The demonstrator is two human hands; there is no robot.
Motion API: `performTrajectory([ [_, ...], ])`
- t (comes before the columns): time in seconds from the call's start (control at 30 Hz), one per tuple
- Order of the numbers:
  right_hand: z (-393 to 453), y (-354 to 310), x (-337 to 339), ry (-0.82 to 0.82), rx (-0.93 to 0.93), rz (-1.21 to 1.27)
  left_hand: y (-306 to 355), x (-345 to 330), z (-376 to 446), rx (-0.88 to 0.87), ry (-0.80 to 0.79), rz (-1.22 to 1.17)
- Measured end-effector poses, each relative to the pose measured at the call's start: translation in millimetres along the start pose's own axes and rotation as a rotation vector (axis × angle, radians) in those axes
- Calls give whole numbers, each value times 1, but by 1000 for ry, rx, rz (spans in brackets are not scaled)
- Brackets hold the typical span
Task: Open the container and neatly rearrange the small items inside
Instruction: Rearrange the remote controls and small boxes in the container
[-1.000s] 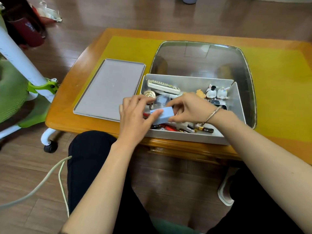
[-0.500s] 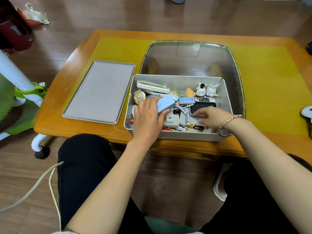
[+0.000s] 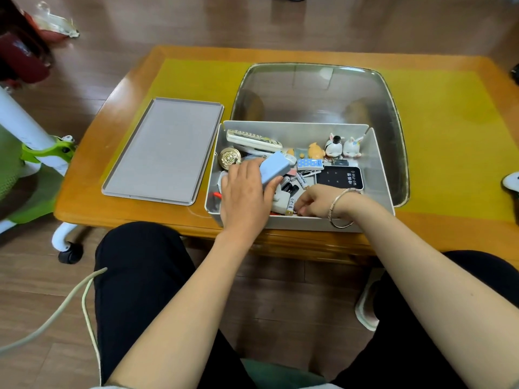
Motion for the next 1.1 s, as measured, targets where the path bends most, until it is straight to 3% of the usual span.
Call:
performTrajectory([
  [0.13,-7,13,14,67,-45,15,0,-1,0,11,-1,-5],
  [0.3,-14,34,18,64,-190,-184,-1,-1,0,10,-5,11],
  [0.5,-10,6,0,-40,11,45,-1,-1,-1,1,-14,36],
  [0.7,-7,25,15,176,-152,98,-1,-2,-1,-2,-17,36],
  [0.83,-6,24,7,118,-130,185,-1,-3,-1,-1,-9,34],
  [0.97,-2,17,2,143,-115,463,-1,-2,-1,-3,1,26],
  [1.1,-3,21,7,179,-94,223,1,0,-1,-15,18,-13],
])
Point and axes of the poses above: each hand's wrist, its own z-axis towards the middle knuckle, its own x-axis out of the back of the hand, y = z × x, the point moved 7 cm from there along z, towards the middle knuckle, and after that the axes turned 7 degrees about x, right-handed, at the moved point
